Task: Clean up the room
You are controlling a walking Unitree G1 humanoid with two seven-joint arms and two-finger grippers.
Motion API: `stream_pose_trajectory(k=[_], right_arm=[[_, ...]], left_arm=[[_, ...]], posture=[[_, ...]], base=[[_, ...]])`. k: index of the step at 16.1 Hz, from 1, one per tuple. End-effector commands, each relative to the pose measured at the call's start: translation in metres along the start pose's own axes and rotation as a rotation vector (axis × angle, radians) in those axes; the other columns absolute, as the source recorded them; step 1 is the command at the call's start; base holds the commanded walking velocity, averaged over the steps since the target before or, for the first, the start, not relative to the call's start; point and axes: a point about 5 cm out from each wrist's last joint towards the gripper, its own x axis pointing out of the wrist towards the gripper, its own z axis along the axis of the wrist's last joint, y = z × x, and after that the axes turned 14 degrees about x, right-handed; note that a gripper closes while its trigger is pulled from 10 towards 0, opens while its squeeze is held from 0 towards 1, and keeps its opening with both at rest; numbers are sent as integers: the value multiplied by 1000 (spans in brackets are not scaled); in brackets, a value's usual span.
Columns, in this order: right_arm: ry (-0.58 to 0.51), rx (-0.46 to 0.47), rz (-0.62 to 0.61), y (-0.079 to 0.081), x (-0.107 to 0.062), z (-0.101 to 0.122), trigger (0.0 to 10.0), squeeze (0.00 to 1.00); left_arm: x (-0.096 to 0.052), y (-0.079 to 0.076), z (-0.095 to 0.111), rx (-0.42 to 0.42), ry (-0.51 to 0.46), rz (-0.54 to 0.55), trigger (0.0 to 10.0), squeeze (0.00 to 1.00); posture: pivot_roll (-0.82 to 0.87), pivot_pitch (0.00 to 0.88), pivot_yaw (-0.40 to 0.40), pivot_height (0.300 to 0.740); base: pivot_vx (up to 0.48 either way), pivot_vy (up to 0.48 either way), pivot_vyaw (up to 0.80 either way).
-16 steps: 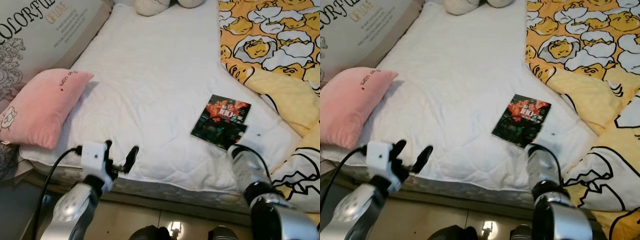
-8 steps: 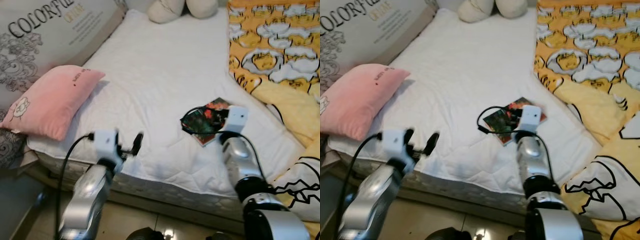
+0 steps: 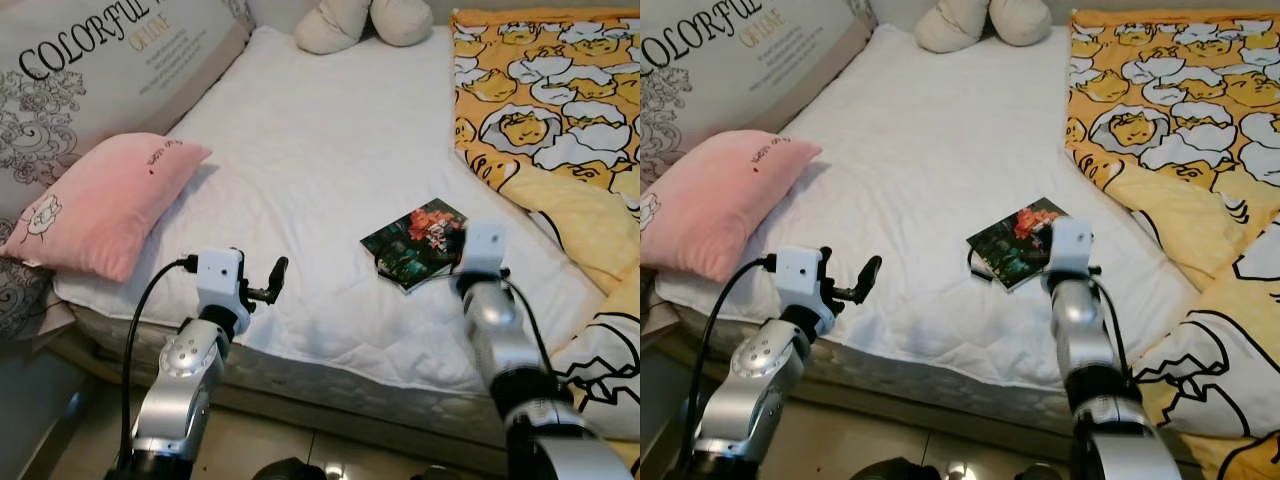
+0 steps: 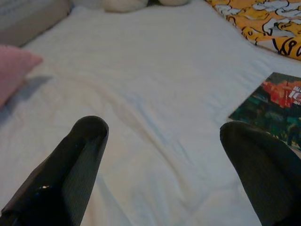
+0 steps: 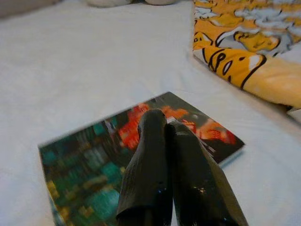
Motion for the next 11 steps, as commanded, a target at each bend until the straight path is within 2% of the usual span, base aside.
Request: stream_pose_trajectory(k=[1, 2, 3, 4, 6, 8, 11], right_arm=[[-106, -97, 22, 7, -3, 10, 10000, 1000], [-149, -161, 21, 7, -9, 10, 10000, 1000], [-149, -163, 0, 4, -14, 6, 10000, 1000], [-134, -166, -45, -3, -27, -5, 10000, 1000], [-139, -175, -48, -9, -41, -10, 10000, 1000], [-127, -149, -33, -6, -40, -11, 10000, 1000], [-140, -129, -21, 2, -34, -3, 10000, 1000]], left_arm=[[2, 7, 3, 28, -14, 15, 10000, 0], [3, 11, 4, 25, -23, 25, 10000, 0], [4, 13, 5, 27, -25, 30, 10000, 0], [5, 16, 4, 24, -29, 46, 10000, 0], [6, 15, 3, -33, -45, 50, 10000, 0], [8, 11, 5, -42, -62, 29, 10000, 0], [10, 4, 8, -10, -83, -9, 10000, 0]], posture=[[-95, 0, 165, 740], [-97, 0, 164, 740], [-98, 0, 160, 740], [-104, 0, 143, 740], [-115, 0, 129, 740], [-126, 0, 126, 740], [-130, 0, 131, 740]], base=[[0, 0, 0], [0, 0, 0], [0, 0, 0], [0, 0, 0], [0, 0, 0], [0, 480, -578], [0, 480, -731]])
